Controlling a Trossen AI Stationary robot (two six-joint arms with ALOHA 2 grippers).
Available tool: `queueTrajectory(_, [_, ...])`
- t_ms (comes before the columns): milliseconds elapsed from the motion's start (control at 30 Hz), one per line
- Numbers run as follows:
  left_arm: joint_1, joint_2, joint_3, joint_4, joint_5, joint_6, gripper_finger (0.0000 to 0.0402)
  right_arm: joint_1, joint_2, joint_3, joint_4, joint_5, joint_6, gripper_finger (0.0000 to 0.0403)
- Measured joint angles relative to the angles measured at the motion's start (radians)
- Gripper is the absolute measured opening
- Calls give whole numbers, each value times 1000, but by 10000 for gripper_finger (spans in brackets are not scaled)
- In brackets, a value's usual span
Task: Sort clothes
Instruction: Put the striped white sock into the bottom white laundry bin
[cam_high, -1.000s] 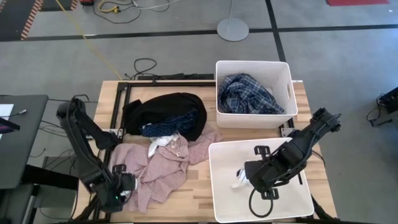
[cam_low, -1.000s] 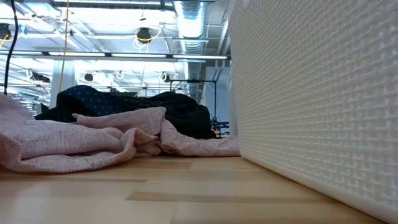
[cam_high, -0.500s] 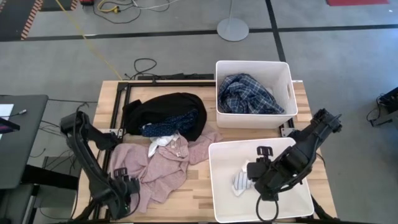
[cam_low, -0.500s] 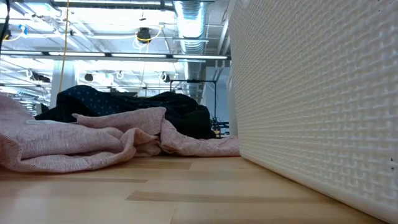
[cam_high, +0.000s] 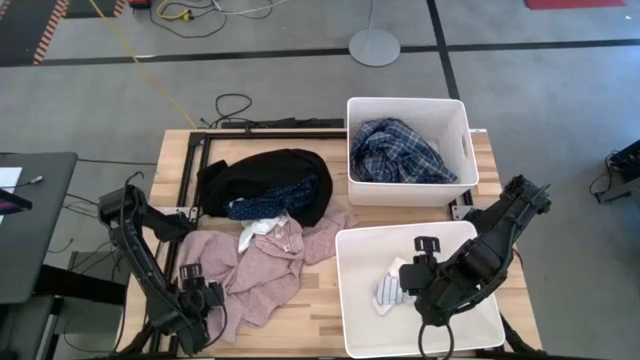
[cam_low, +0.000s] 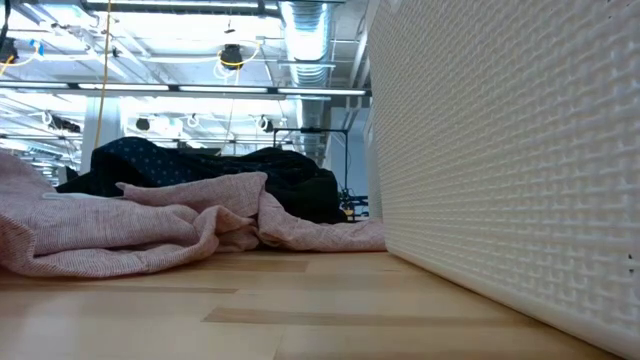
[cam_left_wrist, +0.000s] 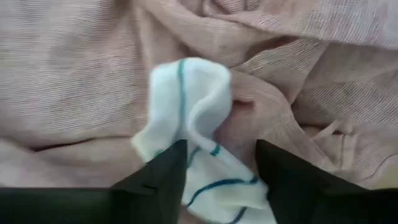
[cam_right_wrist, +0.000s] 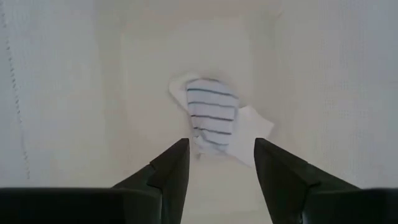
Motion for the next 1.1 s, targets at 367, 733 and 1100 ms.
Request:
queueTrajectory(367, [12,-7,23,-58,-42,117,8,-3,0,0,7,52,-29,180])
queueTrajectory(733, [18,-121,23,-87,-190,87,2,-3,0,0,83,55,-87,179])
queueTrajectory(1100, [18,-273,23,-62,-505,129,1,-12,0,0,238,136,-286,179])
